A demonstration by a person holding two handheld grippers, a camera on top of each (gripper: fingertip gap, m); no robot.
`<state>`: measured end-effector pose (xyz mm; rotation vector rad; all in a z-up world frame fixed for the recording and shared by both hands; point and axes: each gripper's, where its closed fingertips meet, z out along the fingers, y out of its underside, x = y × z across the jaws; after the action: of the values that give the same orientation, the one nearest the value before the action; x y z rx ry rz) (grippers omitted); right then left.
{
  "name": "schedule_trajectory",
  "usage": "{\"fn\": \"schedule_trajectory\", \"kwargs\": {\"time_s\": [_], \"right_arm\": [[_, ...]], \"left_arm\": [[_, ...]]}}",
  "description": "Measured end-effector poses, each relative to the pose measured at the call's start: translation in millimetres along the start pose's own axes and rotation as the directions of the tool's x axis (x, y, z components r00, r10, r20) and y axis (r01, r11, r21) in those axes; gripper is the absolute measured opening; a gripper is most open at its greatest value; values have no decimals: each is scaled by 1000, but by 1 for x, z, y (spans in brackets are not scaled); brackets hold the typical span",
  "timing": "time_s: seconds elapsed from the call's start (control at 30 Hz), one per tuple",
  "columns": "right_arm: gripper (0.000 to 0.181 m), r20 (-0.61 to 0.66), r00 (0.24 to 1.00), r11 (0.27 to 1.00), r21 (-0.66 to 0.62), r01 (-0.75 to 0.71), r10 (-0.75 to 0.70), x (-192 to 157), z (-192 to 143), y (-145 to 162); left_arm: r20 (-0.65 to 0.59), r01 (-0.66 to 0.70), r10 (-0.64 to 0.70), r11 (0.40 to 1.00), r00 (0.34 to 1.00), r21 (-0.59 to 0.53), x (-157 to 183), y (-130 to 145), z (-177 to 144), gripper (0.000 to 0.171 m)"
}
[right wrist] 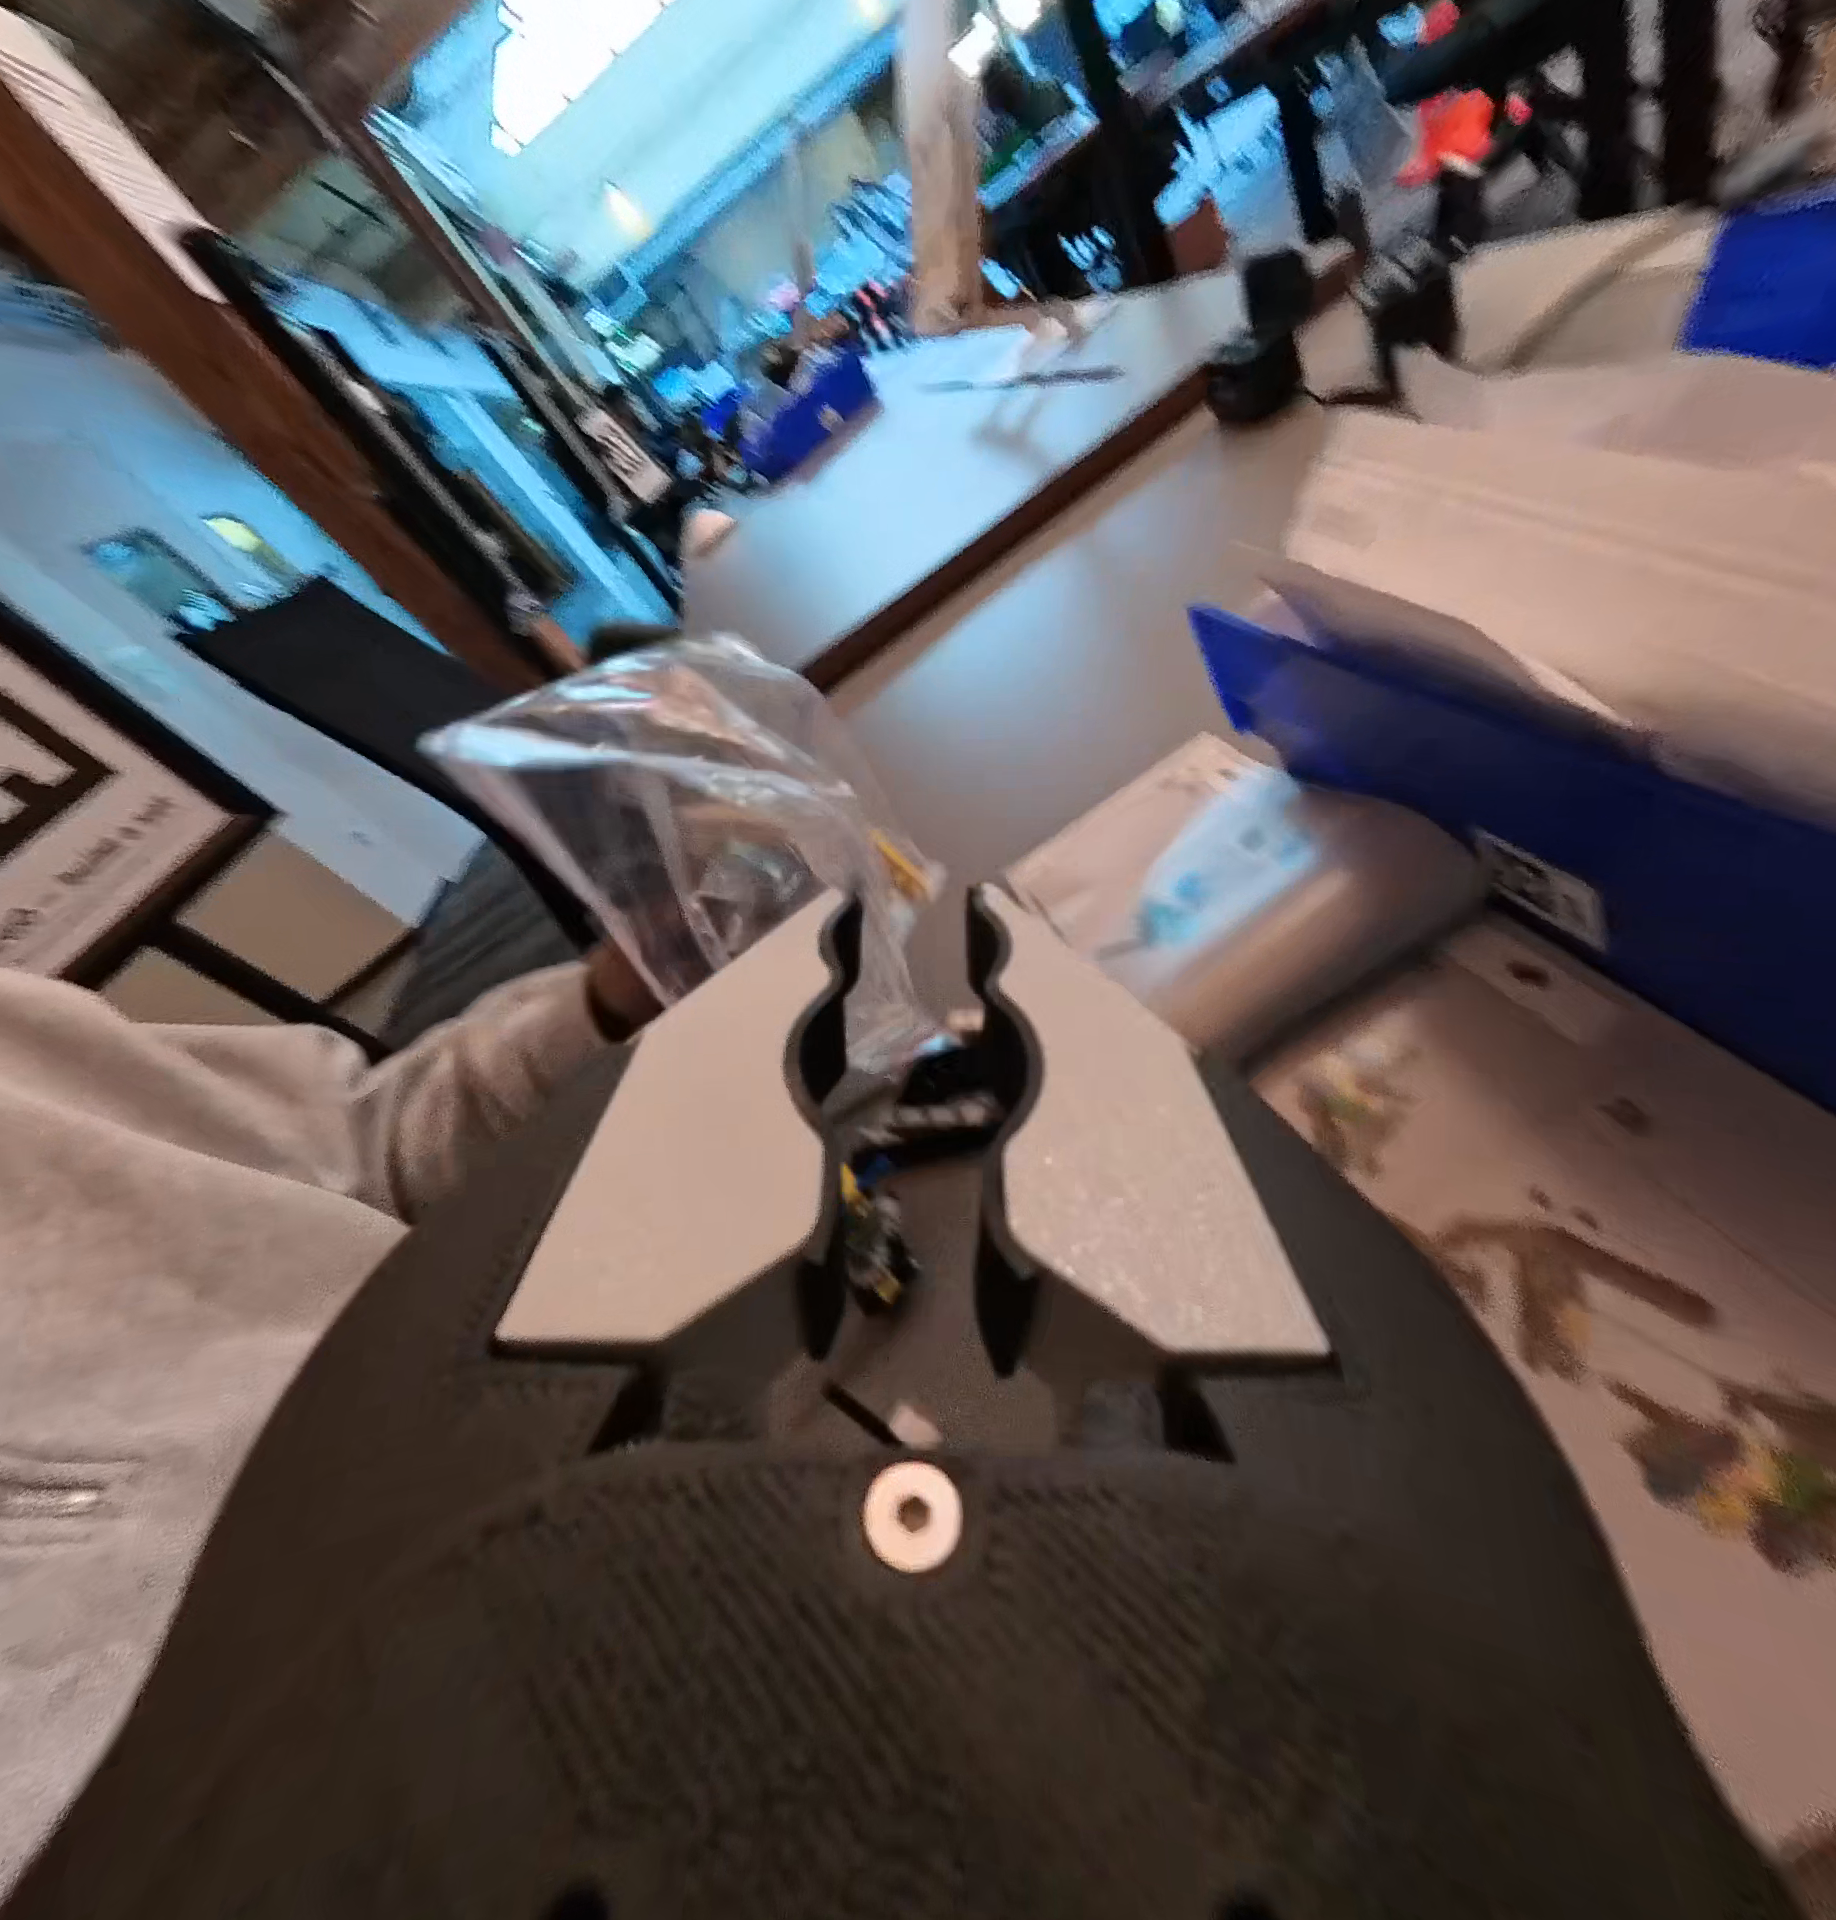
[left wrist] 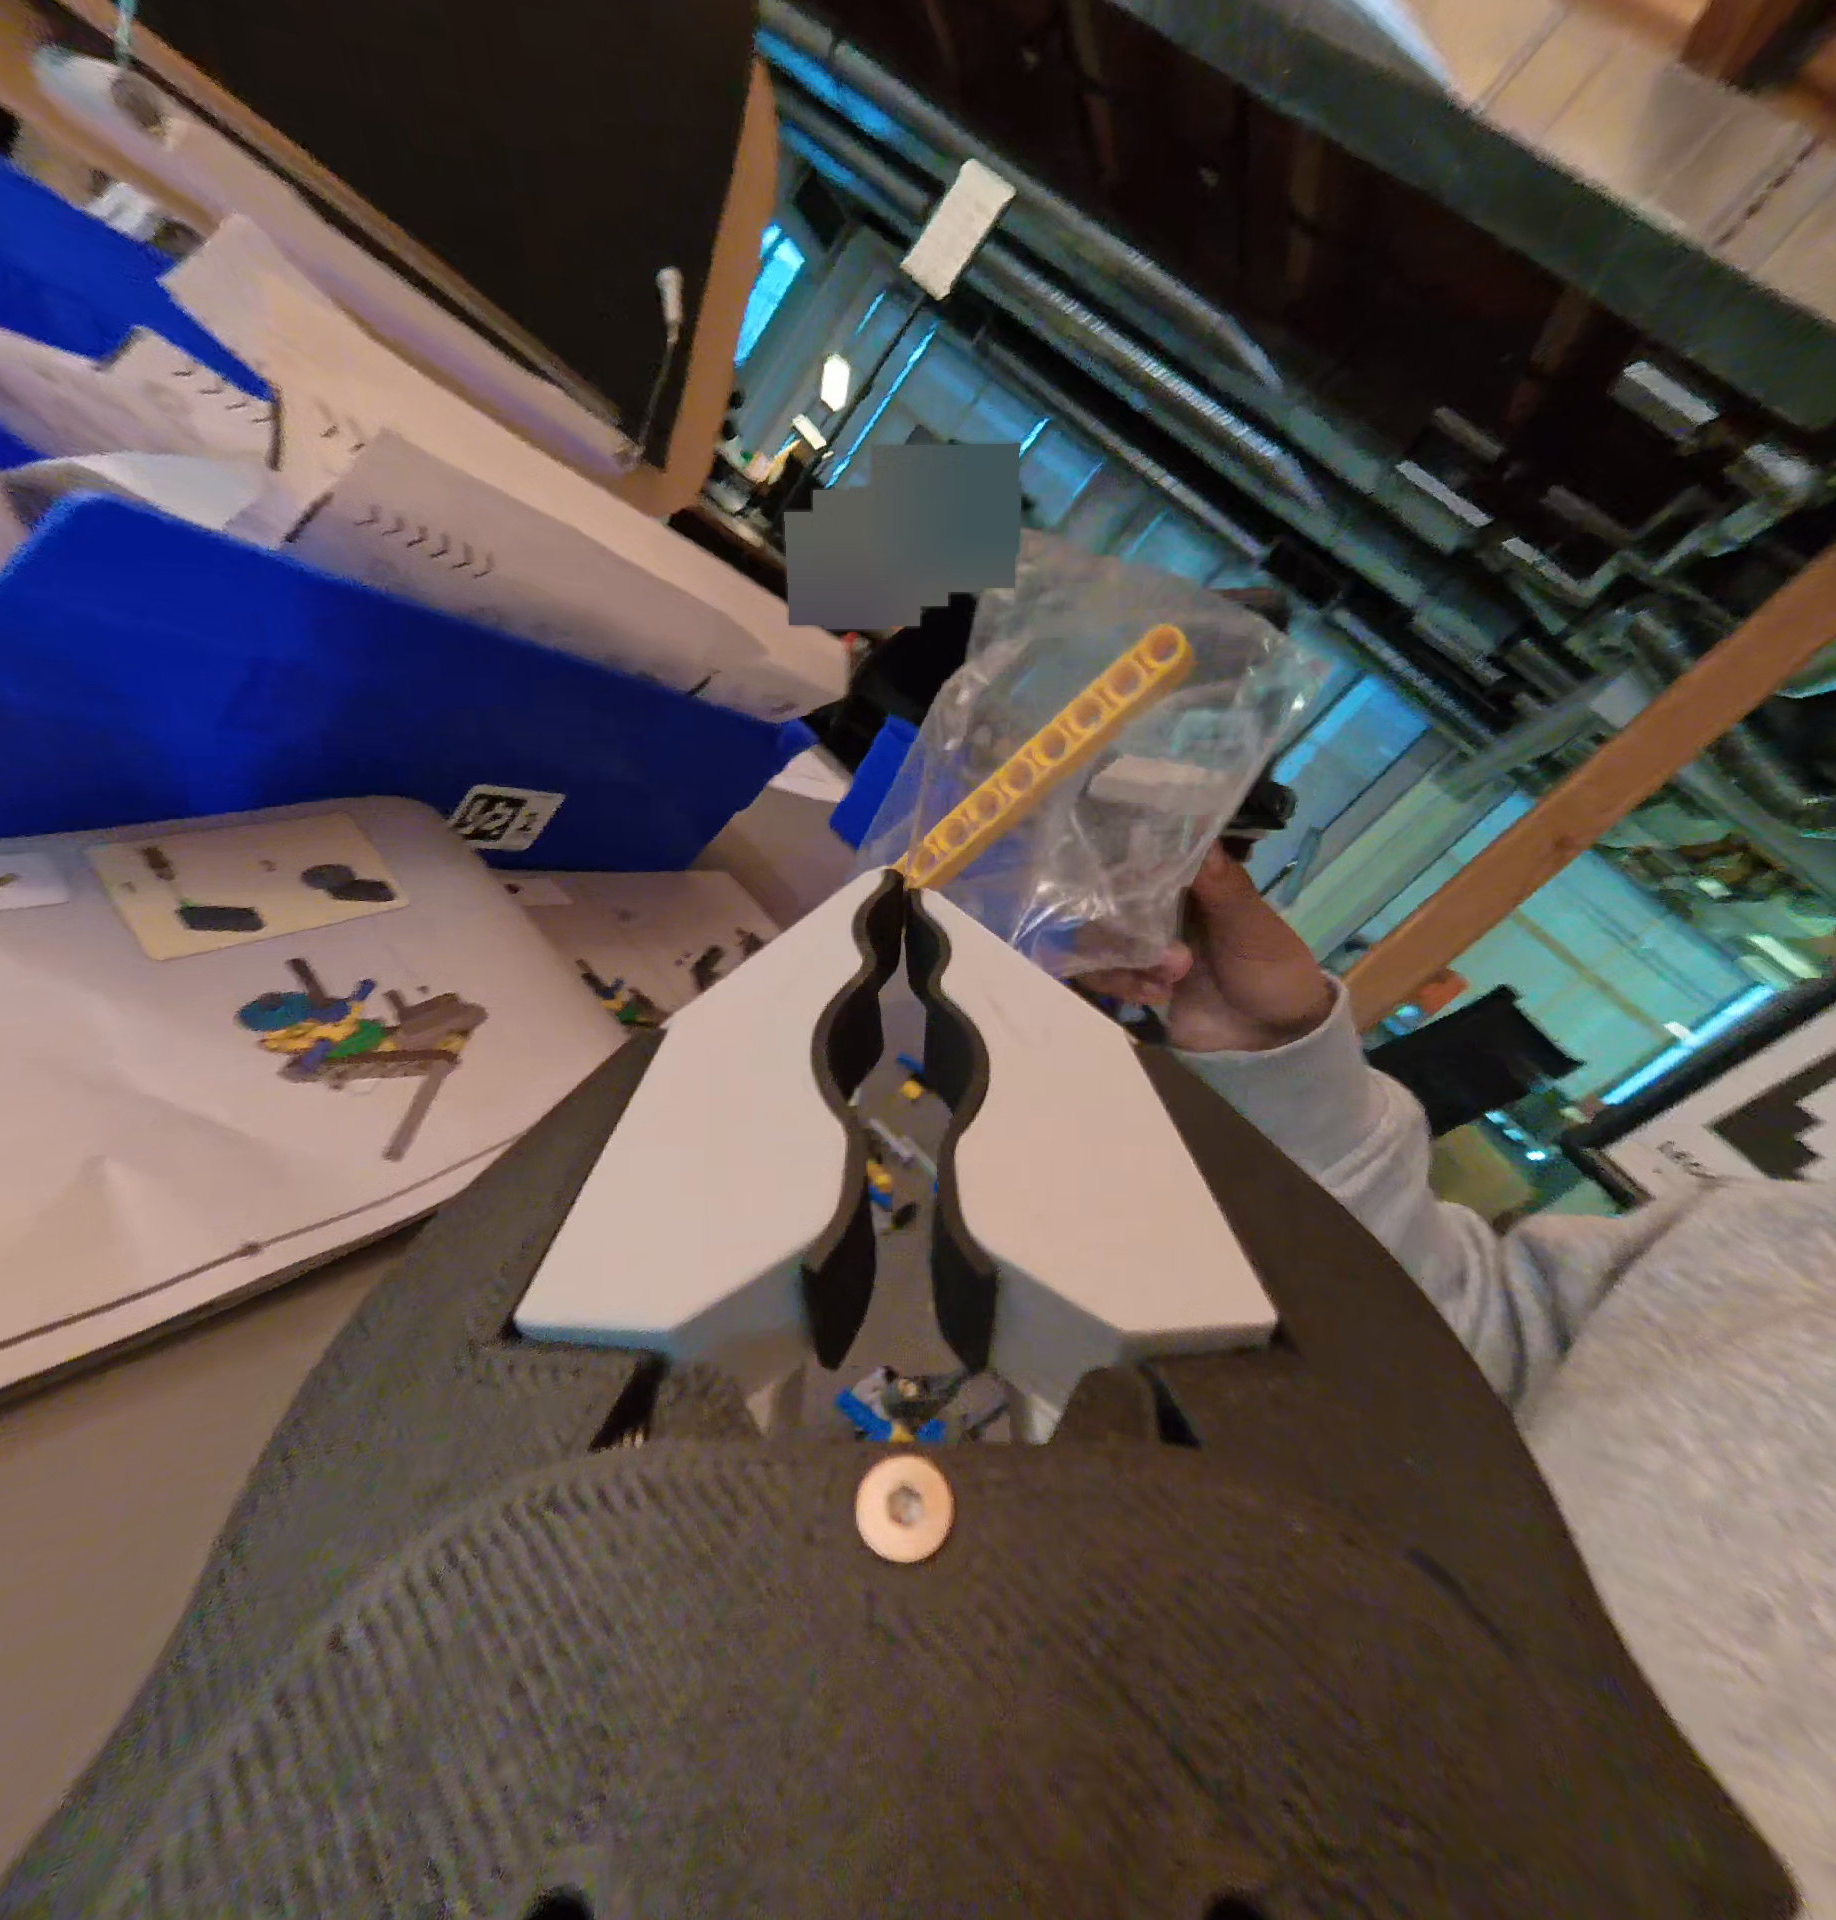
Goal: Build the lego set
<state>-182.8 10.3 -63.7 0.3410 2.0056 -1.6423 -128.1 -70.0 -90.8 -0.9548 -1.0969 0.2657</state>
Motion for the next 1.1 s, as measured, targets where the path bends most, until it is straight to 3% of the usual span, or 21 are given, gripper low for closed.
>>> {"fn": "schedule_trajectory", "kwargs": {"time_s": [0.17, 0.33, 0.47, 0.63, 0.77, 0.8, 0.87, 0.9, 1.1], "right_arm": [[34, -220, 975, 989, -138, -56, 24, 51, -27, 37], [34, -346, 937, 985, -171, -8, -52, 61, -55, 46], [35, -322, 930, 975, -186, 122, -177, 41, -50, 34], [37, -159, 938, 941, -195, 276, -308, -9, -4, 45], [50, -289, 814, 853, -315, 417, -504, 0, 15, 51], [43, -319, 779, 834, -329, 443, -539, 2, 15, 48], [11, -349, 742, 815, -334, 473, -573, 1, 15, 40], [0, -349, 739, 814, -323, 482, -576, -2, 14, 36], [0, -285, 832, 878, -214, 428, -475, -15, 15, 24]], "left_arm": [[201, -202, 227, 970, 953, -135, -23, -10, 12, 0], [265, -434, 518, 843, 813, -317, -19, -16, 31, 0], [258, -514, 632, 758, 730, -401, -12, -8, 45, 0], [277, -577, 753, 643, 598, -503, -5, 0, 57, 0], [252, -585, 775, 610, 579, -534, 12, 3, 66, 0], [245, -588, 780, 604, 577, -537, 16, 3, 67, 0], [236, -601, 785, 598, 573, -530, 24, 0, 68, 0], [234, -610, 783, 602, 576, -515, 29, -2, 67, 0], [202, -605, 745, 643, 636, -469, 53, -15, 57, 0]]}}
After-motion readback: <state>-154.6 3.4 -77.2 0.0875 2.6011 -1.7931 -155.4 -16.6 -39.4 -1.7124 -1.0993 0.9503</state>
